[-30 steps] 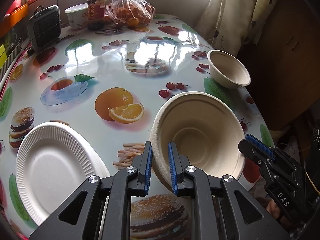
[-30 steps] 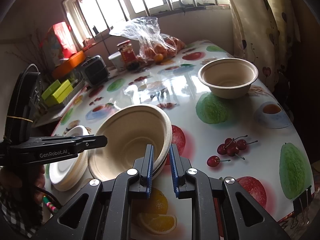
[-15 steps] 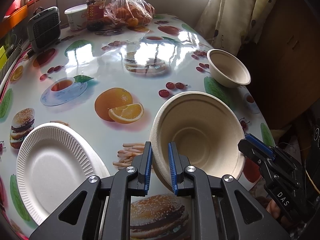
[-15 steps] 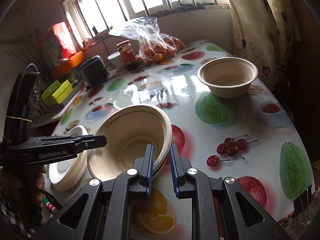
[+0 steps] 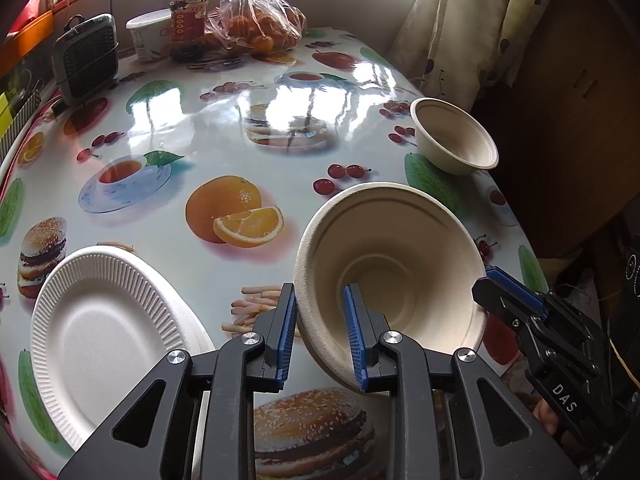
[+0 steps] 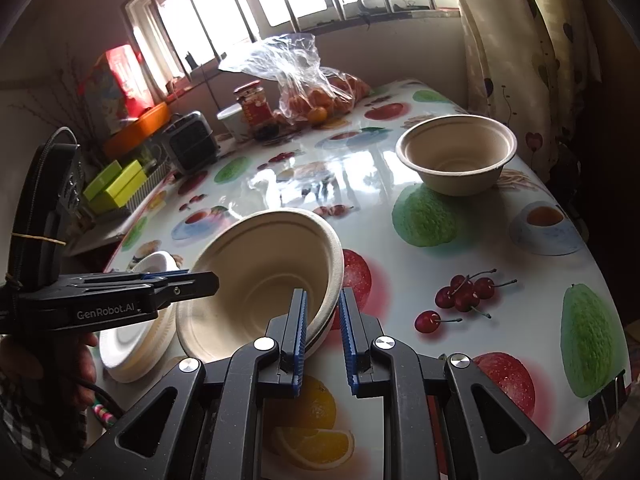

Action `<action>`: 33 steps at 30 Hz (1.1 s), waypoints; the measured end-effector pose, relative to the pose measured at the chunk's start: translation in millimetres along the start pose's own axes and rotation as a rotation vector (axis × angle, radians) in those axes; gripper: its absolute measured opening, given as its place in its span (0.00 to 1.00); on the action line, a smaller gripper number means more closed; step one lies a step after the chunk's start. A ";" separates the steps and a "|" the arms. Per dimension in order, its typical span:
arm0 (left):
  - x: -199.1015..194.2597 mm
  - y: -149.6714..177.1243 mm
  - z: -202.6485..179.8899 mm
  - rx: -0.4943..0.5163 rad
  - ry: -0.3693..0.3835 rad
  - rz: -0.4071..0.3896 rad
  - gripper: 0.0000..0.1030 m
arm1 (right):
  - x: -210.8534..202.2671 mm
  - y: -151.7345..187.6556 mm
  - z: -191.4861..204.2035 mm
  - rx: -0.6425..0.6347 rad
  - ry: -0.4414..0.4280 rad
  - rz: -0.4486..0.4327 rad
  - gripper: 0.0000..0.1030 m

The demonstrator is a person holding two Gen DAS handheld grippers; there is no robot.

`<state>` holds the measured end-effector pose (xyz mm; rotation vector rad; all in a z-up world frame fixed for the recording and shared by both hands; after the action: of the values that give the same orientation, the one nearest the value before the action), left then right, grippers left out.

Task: Organize plates and bowls
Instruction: 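Lower the held bowls into the other bowl and open both grippers, then move both grippers toward the remaining beige bowl on the table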

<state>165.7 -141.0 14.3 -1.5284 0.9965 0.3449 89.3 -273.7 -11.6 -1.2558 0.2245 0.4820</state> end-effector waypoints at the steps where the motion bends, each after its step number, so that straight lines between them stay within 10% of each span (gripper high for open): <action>1: -0.2 0.0 -0.4 0.002 0.000 -0.001 0.25 | -0.6 -0.3 -0.2 0.001 0.001 0.000 0.16; 33: 4.0 -47.2 -36.1 0.058 0.039 -0.070 0.35 | -14.9 -32.8 -31.4 0.016 0.058 -0.070 0.32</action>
<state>191.7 -179.9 51.3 -1.5191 0.9728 0.2353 94.6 -314.2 13.2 -1.2591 0.2317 0.3834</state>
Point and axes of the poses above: each gripper's, at about its wrist camera, not at the fingertips, and x roughly the way its jaws point, z to its left, y to its underside, the point moved 5 cm from there along x, roughly the way its jaws point, and after that the axes turned 14 degrees about -z, right-handed, at the moved point
